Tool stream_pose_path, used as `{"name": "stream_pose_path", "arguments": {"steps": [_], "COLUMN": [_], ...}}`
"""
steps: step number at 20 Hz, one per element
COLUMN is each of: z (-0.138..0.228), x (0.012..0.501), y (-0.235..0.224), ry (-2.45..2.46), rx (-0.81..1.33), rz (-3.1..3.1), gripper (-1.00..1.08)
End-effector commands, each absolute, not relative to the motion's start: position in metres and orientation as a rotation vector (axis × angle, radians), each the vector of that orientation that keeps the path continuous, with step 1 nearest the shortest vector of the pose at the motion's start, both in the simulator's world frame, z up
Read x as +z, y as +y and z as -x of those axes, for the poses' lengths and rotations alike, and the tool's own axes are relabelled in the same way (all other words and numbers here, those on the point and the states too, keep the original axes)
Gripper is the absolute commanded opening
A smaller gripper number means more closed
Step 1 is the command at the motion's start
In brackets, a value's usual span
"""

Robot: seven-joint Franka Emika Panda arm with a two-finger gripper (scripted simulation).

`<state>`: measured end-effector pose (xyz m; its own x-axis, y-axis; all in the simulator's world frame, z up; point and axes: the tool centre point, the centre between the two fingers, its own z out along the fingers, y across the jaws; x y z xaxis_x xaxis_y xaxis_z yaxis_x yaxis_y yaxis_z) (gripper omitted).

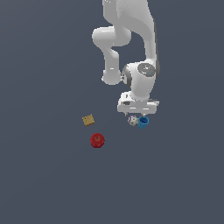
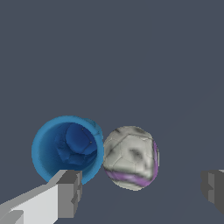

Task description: Pick up a designated object from a clutter of objects.

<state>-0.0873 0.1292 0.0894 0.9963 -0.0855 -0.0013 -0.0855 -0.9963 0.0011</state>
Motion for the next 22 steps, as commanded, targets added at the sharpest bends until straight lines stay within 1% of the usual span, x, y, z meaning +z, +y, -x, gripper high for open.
{"name": "stream_pose_path", "arguments": {"steps": [1,7,16,21,22], "z": [0.087,0.088,0.089,0.089,0.089], "x": [0.089,0.08,0.045,0.038,0.038], "y": [0.129,0.129,0.13,0.13,0.13], "ry": [-0.135,-0.135,-0.136,-0.136,-0.136], "rx": [-0.002,-0.002,-0.001,-0.001,-0.001], "rz": [-3.138,-3.138,-3.139,-3.139,-3.139], "gripper": [1.0,1.0,1.0,1.0,-1.0]}}
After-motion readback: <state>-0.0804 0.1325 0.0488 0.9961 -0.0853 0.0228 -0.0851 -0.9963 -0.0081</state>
